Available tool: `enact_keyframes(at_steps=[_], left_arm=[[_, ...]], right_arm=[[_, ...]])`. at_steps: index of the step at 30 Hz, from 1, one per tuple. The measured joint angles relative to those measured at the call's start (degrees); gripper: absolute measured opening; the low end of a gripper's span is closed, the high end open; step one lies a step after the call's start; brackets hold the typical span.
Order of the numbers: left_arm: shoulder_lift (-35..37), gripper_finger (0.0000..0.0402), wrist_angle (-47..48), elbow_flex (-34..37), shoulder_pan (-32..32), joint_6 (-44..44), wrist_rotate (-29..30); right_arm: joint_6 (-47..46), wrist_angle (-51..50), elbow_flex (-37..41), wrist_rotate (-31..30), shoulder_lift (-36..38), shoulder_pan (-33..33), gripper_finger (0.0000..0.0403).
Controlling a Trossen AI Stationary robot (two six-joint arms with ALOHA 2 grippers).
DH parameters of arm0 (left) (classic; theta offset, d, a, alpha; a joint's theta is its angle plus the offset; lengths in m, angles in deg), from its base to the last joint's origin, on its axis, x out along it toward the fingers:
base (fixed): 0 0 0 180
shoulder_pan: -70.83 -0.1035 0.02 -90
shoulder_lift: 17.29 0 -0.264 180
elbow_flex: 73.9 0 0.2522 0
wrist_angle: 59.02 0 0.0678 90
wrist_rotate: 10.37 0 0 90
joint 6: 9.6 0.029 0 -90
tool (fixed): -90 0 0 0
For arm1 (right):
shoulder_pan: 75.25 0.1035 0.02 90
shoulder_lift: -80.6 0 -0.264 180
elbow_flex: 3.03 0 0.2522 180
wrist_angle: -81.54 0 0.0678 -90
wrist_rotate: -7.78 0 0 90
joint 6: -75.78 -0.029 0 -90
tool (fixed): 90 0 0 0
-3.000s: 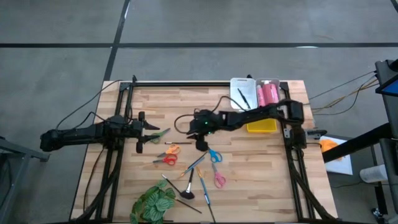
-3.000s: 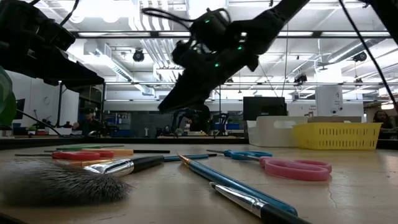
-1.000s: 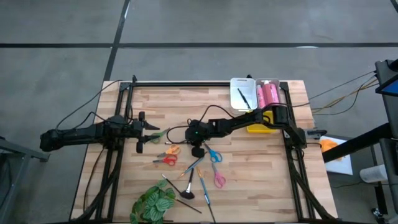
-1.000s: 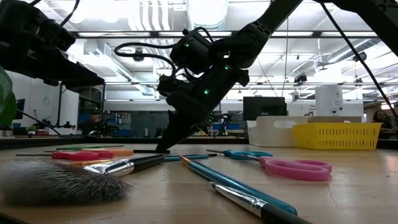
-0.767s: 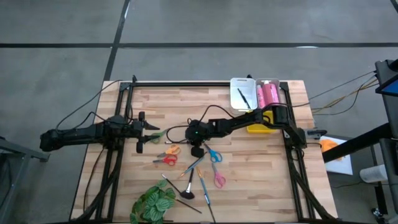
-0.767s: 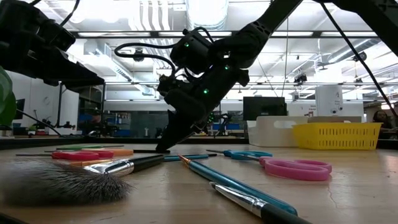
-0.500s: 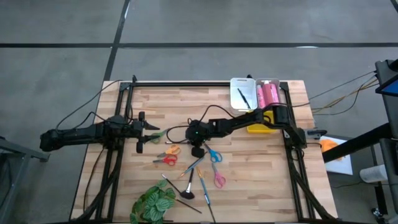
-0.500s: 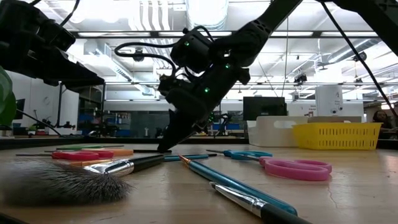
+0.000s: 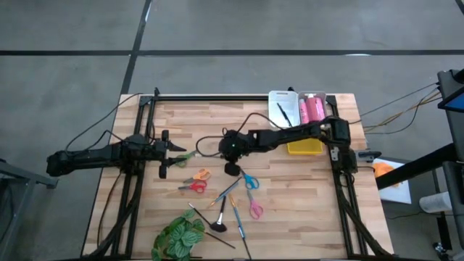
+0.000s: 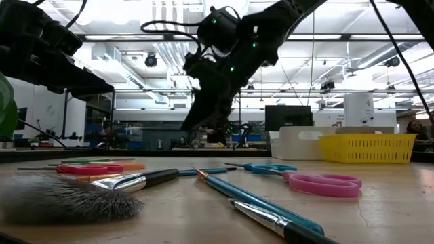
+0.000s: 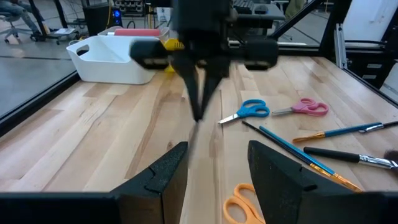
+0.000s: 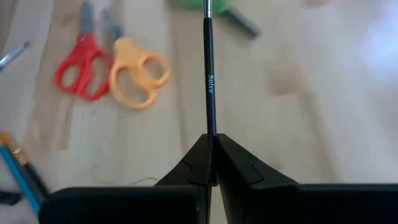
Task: Pick & Place Paint Supplies
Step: Put the black paint brush into the white bin
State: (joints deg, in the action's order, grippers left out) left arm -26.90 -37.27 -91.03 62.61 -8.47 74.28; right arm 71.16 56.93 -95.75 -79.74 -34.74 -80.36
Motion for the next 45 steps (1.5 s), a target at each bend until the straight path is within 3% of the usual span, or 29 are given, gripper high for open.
enact_keyframes(at_steps=[4,10,22,34,45], left_arm=[[-0.18,0.0169,0.01,0.01,0.00,0.00,0.00],[-0.38,0.0169,0.02,0.00,0.02,0.00,0.01],[-0.37,0.0169,0.00,0.02,0.02,0.00,0.00],[-0.38,0.0169,0.01,0.00,0.02,0.00,-0.01],[-0.37,0.0169,0.01,0.00,0.00,0.00,-0.01]], right_arm=[[-1.49,-4.07,0.22,-3.93,3.24,-1.28,0.0012],[-4.31,-7.13,1.97,-4.21,8.64,-4.86,0.0012],[-5.64,-6.85,13.80,-4.21,23.76,-13.83,0.0012],[-20.77,-6.92,27.81,-12.09,37.81,-22.81,0.0012],[-33.04,-7.76,34.85,-14.97,39.23,-28.63,0.0012]])
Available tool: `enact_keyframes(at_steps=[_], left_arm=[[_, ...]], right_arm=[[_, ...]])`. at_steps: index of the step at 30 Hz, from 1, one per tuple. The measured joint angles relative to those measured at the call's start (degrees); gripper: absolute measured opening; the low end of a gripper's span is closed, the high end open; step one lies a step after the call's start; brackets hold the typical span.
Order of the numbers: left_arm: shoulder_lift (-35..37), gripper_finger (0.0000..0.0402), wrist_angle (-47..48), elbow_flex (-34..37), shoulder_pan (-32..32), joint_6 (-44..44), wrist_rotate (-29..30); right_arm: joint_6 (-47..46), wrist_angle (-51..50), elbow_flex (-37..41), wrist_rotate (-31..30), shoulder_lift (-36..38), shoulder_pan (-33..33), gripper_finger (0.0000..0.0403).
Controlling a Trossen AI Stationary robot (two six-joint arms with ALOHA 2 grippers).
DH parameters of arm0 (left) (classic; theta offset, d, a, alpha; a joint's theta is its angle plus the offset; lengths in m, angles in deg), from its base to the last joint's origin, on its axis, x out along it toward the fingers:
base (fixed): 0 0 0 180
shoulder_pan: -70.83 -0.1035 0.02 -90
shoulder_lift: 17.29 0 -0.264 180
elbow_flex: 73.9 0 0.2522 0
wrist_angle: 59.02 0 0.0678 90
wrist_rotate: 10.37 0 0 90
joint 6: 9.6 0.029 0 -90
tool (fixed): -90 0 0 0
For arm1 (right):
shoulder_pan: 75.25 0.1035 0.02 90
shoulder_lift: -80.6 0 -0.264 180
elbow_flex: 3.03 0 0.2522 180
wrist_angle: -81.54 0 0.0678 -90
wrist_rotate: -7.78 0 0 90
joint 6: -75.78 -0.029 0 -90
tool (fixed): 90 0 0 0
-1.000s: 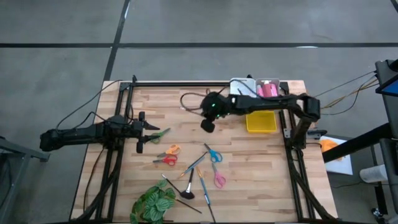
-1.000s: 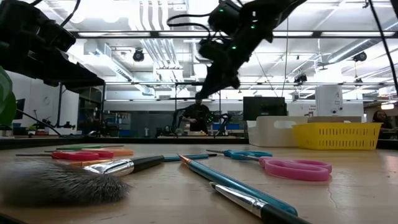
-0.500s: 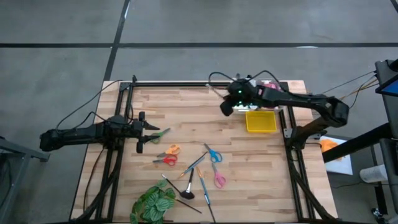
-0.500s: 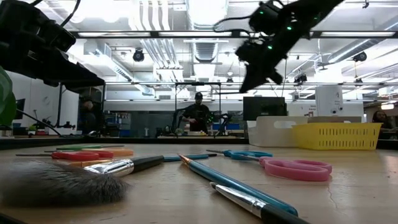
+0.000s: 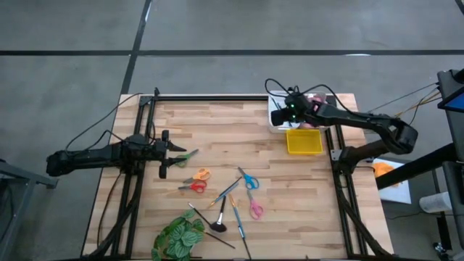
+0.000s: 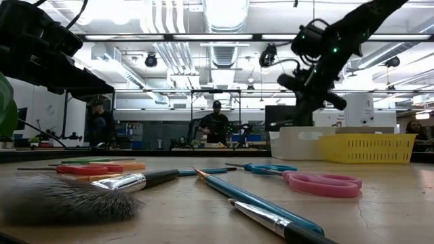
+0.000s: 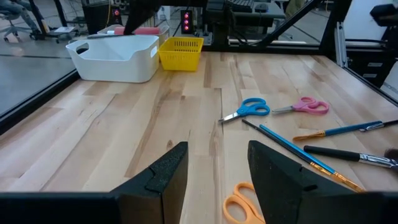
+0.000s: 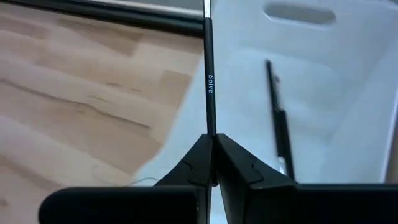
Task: Pick & Place Paint Supplies
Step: Put the black paint brush into the white bin
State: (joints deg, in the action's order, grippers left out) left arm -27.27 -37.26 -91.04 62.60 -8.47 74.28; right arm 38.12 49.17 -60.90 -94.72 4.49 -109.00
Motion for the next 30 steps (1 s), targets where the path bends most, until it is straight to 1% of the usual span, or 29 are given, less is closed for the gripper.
enact_keyframes(at_steps=[8,11,15,20,30], left_arm=[[0.00,0.0169,0.00,0.01,0.00,0.00,0.00],[0.00,0.0169,0.01,0.02,0.00,0.00,0.01],[0.00,0.0169,0.01,0.00,0.00,0.00,-0.01],[0.00,0.0169,0.01,0.01,0.00,0.00,0.00],[0.00,0.0169,0.01,0.01,0.00,0.00,0.00]], right_arm=[[-3.27,-0.52,-0.25,-1.16,-8.39,-1.36,0.0012],[-5.34,-0.48,-0.92,0.08,-11.60,-2.09,0.0012],[-5.19,-0.50,-2.44,1.22,-14.38,-2.87,0.0012],[-5.23,-0.39,-3.71,1.92,-15.27,-3.17,0.0012],[-5.23,-0.48,-3.88,2.12,-15.27,-3.22,0.0013]])
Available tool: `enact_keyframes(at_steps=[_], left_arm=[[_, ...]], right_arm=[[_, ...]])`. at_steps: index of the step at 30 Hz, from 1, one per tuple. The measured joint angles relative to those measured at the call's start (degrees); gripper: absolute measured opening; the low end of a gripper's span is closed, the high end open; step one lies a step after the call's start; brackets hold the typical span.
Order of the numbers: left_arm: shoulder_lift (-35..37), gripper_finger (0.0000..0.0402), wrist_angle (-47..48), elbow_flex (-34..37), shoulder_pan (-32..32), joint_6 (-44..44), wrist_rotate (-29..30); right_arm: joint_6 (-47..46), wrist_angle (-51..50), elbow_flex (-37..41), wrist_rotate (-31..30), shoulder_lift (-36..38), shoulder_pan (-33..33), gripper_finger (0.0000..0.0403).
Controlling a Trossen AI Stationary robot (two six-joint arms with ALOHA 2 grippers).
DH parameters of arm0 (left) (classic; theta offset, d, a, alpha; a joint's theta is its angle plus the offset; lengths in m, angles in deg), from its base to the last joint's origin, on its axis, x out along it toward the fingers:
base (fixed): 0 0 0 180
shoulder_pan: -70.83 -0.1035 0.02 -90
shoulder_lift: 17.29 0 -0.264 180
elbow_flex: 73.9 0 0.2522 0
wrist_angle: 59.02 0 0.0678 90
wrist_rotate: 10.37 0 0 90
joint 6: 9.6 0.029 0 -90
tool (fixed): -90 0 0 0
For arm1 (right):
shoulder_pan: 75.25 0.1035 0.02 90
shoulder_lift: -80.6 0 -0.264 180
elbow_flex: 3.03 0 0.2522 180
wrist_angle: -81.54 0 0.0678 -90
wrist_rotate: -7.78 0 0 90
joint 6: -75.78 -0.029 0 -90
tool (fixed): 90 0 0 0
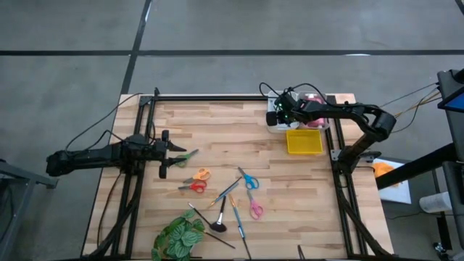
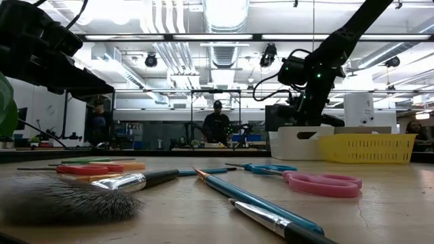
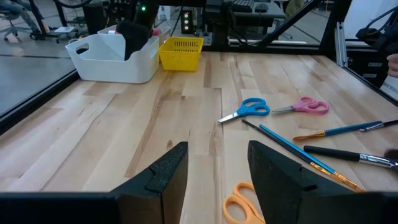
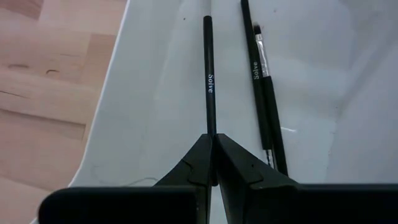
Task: Pick & Place Paint Supplies
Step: Put the black paint brush into the white bin
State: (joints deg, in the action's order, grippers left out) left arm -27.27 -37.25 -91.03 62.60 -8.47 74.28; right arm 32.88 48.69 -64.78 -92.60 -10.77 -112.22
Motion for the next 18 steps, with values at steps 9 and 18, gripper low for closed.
enact_keyframes(at_steps=[9,18], left_arm=[[0.00,0.0169,-0.02,0.00,0.00,0.00,0.00],[0.00,0.0169,0.00,0.01,0.00,0.00,0.00]], right_arm=[[0.42,0.02,0.00,-0.02,0.02,0.04,0.0013],[0.42,0.07,0.00,-0.05,0.04,0.05,0.0013]])
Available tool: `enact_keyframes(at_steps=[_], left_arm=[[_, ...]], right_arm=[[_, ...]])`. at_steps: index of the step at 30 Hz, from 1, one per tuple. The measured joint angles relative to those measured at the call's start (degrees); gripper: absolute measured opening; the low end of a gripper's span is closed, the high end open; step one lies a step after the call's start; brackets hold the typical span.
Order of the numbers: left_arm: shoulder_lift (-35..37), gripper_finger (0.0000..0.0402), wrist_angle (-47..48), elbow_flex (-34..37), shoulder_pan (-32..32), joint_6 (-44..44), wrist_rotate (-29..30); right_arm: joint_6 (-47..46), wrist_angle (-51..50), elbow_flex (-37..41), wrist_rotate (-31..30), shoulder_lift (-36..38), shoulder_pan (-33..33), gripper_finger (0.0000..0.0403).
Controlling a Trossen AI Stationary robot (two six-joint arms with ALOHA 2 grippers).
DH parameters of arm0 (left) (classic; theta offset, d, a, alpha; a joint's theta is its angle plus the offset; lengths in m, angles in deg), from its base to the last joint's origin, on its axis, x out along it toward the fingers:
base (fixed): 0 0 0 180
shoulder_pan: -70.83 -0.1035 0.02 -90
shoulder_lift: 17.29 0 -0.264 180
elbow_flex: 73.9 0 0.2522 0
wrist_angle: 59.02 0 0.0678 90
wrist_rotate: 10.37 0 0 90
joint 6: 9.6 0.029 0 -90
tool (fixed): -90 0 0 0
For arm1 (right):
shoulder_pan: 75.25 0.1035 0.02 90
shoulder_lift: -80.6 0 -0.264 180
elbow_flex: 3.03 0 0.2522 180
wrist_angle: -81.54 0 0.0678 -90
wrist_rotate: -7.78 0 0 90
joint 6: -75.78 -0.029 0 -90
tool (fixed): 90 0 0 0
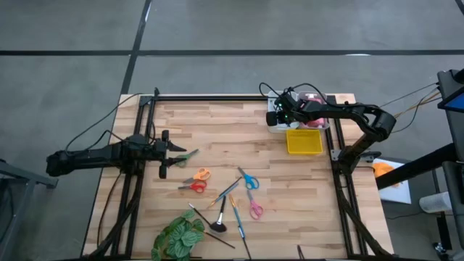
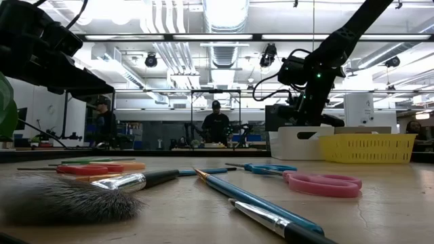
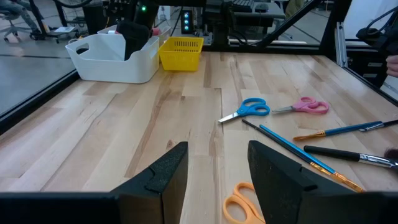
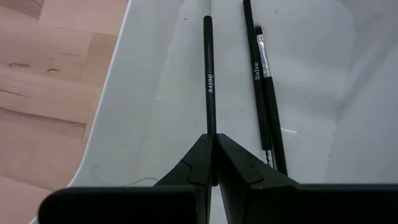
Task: Pick & Place Paint Supplies
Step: Put the black paint brush into the white bin
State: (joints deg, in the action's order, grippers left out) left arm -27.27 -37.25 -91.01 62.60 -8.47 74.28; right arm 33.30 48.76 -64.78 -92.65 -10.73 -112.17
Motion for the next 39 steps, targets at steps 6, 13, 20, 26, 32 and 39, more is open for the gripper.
enact_keyframes(at_steps=[6,13,20,26,32,39], left_arm=[[0.00,0.0169,0.00,-0.02,0.00,0.00,0.01],[0.00,0.0169,-0.01,-0.01,0.00,0.00,-0.01],[0.00,0.0169,0.00,0.00,0.00,0.00,0.00],[0.00,0.0169,0.00,0.00,0.00,0.00,0.01],[0.00,0.0169,0.00,-0.02,0.00,0.00,0.01],[0.00,0.0169,-0.02,0.00,0.00,0.00,0.00]], right_arm=[[0.02,0.01,0.00,-0.04,0.06,0.01,0.0013],[0.87,-0.14,0.00,0.01,0.09,0.01,0.0013],[1.91,-0.08,0.00,0.16,0.09,0.04,0.0013],[1.70,-0.07,0.00,0.23,0.09,0.04,0.0036],[0.65,-0.36,0.00,0.23,0.09,0.04,0.0101],[0.52,-0.36,0.00,0.33,0.09,0.04,0.0120]])
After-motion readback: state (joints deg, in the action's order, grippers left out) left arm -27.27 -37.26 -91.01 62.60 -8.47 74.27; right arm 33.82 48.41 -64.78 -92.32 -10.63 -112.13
